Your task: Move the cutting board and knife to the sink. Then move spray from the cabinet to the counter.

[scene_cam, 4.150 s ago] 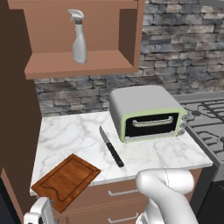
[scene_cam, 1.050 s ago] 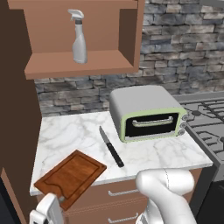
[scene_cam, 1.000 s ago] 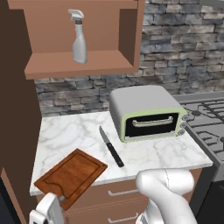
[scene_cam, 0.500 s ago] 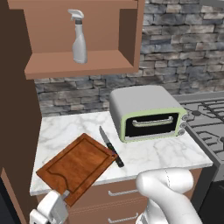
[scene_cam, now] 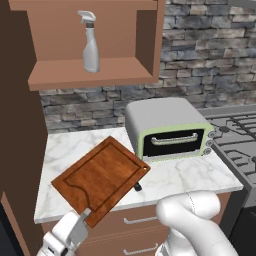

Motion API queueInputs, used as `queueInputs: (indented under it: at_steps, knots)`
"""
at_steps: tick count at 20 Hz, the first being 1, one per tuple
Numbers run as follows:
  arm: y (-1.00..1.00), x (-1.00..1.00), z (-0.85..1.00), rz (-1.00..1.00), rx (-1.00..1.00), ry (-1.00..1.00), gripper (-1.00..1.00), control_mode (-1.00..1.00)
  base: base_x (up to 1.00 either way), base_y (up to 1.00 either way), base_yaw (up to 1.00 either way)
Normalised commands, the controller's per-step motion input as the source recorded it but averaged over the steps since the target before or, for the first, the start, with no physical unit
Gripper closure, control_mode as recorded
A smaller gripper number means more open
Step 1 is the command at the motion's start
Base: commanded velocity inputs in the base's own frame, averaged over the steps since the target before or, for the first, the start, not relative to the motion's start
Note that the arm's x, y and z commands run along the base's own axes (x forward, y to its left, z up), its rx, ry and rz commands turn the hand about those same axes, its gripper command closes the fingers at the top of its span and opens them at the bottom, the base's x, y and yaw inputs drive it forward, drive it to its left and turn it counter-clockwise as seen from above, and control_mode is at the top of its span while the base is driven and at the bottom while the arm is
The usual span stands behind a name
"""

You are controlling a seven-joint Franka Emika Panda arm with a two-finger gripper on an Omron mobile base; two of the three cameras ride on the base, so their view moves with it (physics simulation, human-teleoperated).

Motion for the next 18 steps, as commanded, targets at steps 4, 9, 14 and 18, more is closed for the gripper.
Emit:
queueInputs:
  at_steps: [4,9,14,18]
  knots:
    - [-0.20,0.00,0.27,-0.02,0.01,-0.03,1.00,-1.00,0.00,0.00,0.00]
    - [0.00,0.00,0.00,0.00,0.00,0.00,1.00,-1.00,0.00,0.00,0.00]
    - [-0.19,-0.19,0.00,-0.06,0.01,0.00,1.00,-1.00,0.00,0.00,0.00]
    - [-0.57,-0.62,0.00,-0.15,0.07,-0.01,1.00,-1.00,0.00,0.00,0.00]
